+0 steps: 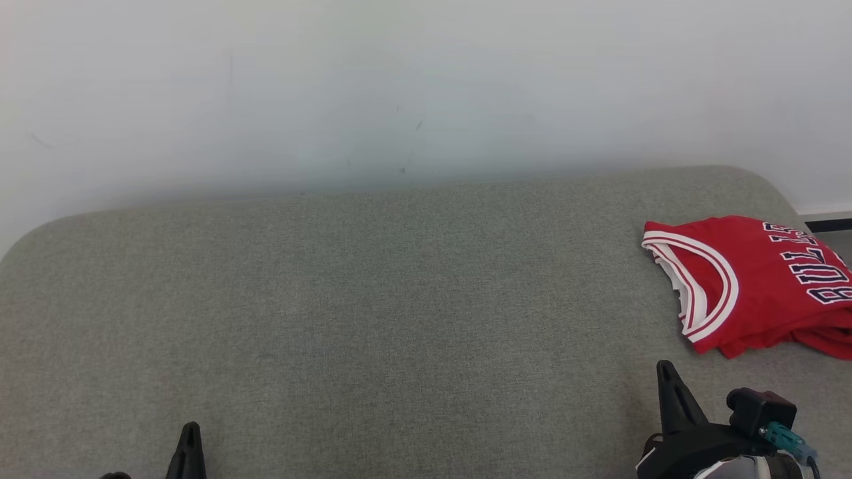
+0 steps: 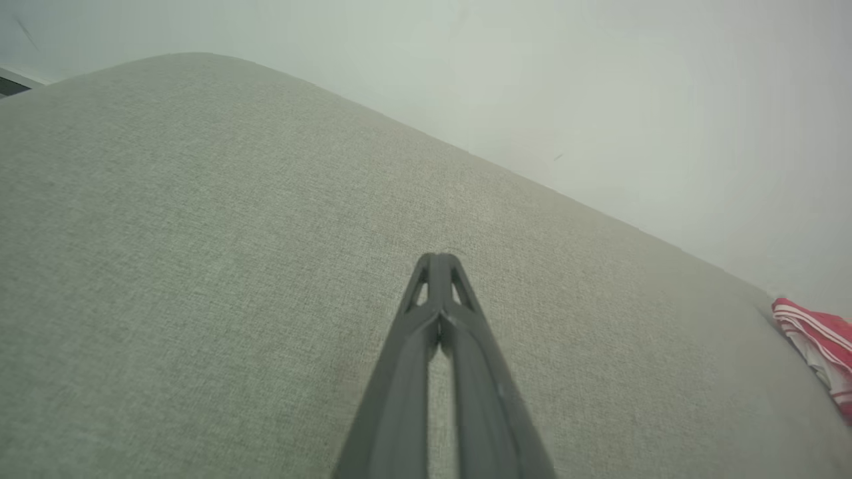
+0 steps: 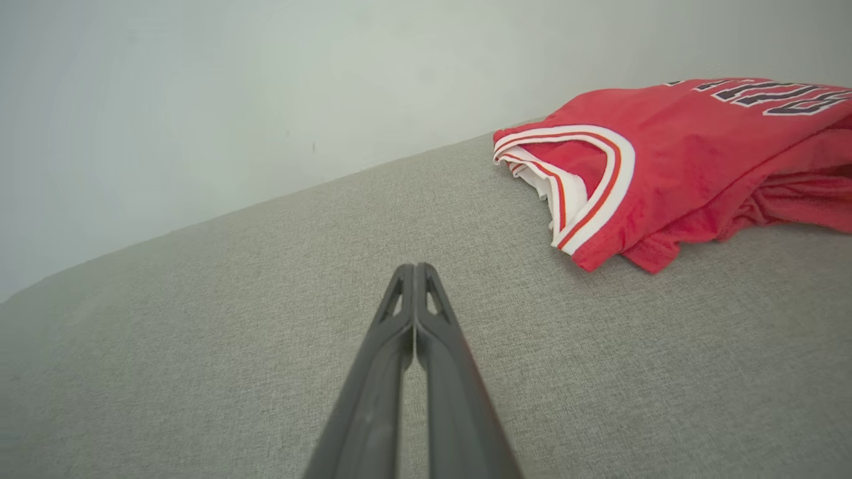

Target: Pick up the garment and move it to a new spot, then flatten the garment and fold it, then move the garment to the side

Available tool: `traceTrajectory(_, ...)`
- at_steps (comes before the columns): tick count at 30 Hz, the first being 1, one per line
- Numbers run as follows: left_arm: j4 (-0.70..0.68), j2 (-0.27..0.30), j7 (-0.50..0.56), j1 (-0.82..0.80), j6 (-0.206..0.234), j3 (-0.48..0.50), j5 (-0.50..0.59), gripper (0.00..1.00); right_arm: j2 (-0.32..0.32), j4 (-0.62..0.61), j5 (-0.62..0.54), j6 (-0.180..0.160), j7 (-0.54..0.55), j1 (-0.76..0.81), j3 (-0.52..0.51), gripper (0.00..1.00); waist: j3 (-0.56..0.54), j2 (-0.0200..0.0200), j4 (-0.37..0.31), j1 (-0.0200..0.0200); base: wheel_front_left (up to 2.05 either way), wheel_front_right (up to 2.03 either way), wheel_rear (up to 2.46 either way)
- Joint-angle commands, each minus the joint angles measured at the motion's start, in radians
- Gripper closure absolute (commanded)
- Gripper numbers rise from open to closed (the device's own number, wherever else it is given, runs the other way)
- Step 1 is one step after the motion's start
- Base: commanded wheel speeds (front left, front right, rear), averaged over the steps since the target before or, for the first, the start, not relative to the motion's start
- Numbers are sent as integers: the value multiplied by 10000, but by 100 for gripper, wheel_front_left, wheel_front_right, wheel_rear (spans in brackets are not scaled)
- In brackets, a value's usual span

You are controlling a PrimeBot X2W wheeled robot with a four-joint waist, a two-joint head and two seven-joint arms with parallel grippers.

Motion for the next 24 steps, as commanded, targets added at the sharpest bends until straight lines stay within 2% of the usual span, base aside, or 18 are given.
traceTrajectory(1, -207, 44, 80, -287, -57, 18, -370, 100, -17, -250, 419, -3, 48, -121, -45, 100, 5, 0, 4, 0, 0, 0, 0)
traceTrajectory(24, -411, 68, 982, -568, -190, 40, -3841, 100, -7, -1012, 4285, -7, 824, 90, -247, 100, 109, 0, 73, 0, 0, 0, 0)
